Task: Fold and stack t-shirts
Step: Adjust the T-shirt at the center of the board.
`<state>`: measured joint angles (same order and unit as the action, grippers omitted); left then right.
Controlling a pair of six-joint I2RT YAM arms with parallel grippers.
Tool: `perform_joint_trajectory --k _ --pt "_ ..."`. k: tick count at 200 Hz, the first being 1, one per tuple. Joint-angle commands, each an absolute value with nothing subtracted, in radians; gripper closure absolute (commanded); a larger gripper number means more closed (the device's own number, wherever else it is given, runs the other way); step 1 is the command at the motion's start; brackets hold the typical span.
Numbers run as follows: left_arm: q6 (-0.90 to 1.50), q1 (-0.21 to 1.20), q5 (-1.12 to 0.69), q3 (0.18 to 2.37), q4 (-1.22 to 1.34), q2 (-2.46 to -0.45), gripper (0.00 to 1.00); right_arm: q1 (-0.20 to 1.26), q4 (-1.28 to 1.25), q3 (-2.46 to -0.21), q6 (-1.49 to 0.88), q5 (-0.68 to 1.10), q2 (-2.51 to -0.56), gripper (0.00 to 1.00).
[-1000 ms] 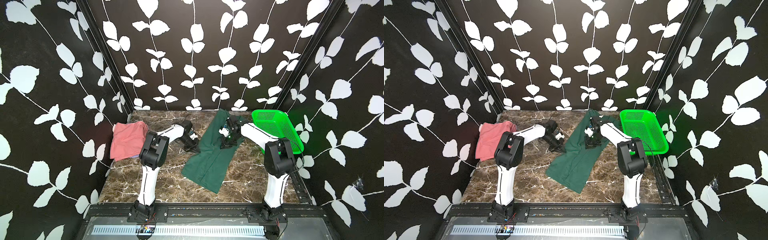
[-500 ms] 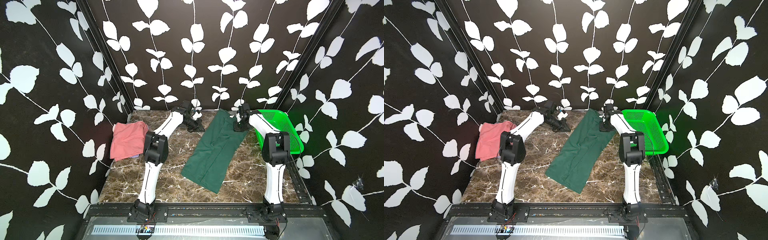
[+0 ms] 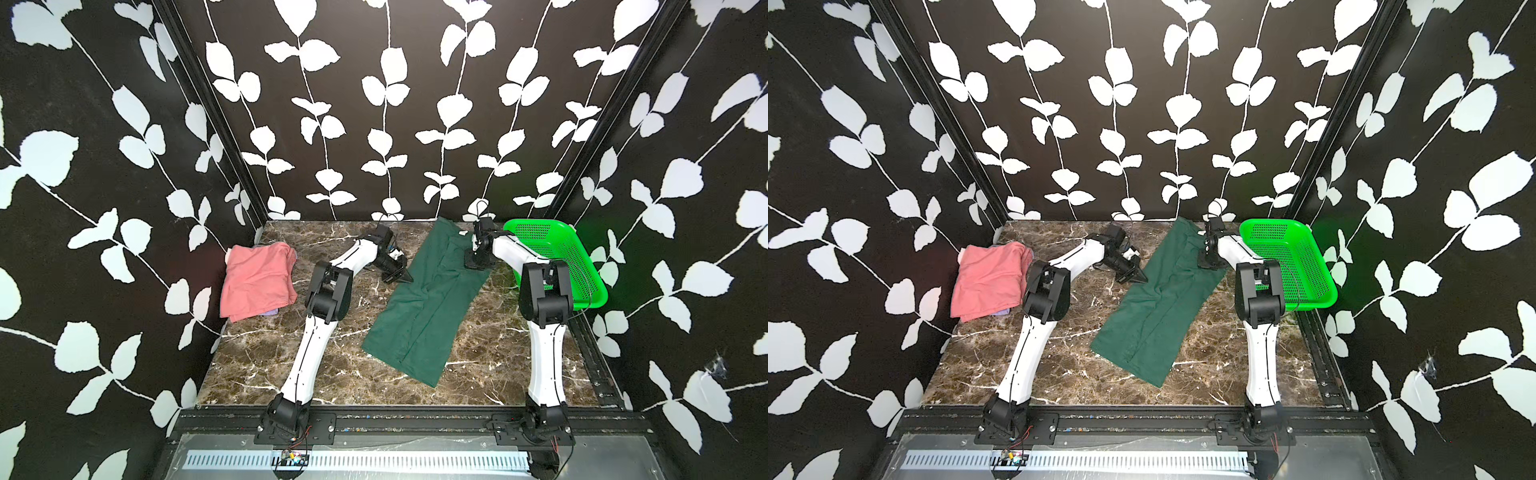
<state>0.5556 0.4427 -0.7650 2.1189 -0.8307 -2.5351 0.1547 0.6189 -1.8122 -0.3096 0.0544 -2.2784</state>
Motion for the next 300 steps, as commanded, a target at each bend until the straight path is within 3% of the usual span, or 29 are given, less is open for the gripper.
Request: perform_joint_trajectory --k 1,69,114,145,153,173,192,211,221,230,274,300 --pt "0.507 0.450 -0.690 2.021 -0.956 -2.420 1.00 0.167 0.585 -1.776 -0.371 0.134 -2.297 1.00" --pt "0.407 0.489 -0.660 1.867 -1.217 -2.212 1.00 0.331 0.858 -2.139 -0.406 0.505 -2.465 1.00" --pt "0.503 0.547 -0.688 1.760 -1.150 -2.069 1.00 0.507 0.999 -2.205 -0.309 0.495 -2.467 1.00" --pt "0.476 0.533 -0.460 1.786 -1.213 -1.973 1.00 0.519 1.090 -2.195 -0.248 0.352 -2.385 1.00" --pt "0.481 0.521 -0.415 1.744 -1.202 -1.929 1.00 0.519 1.100 -2.174 -0.232 0.334 -2.338 0.87" --pt "0.556 0.479 -0.374 1.518 -1.064 -1.765 1.00 0.519 1.059 -2.047 -0.217 0.338 -2.199 0.66" --pt "0.639 0.432 -0.334 1.278 -0.917 -1.584 1.00 0.515 0.957 -1.875 -0.215 0.346 -2.077 0.63" --pt "0.685 0.414 -0.237 1.126 -0.867 -1.432 0.97 0.513 0.939 -1.804 -0.203 0.374 -2.052 0.71" --pt "0.706 0.410 -0.215 1.068 -0.865 -1.381 0.96 0.514 0.947 -1.793 -0.205 0.411 -2.067 0.83" --pt "0.727 0.405 -0.207 1.033 -0.879 -1.351 0.99 0.514 0.941 -1.779 -0.217 0.451 -2.084 1.00" --pt "0.827 0.405 -0.020 0.974 -0.996 -1.251 1.00 0.558 0.840 -1.690 -0.272 0.660 -2.198 1.00" --pt "0.857 0.400 -0.046 0.950 -0.963 -1.232 0.94 0.563 0.826 -1.682 -0.277 0.657 -2.255 1.00"
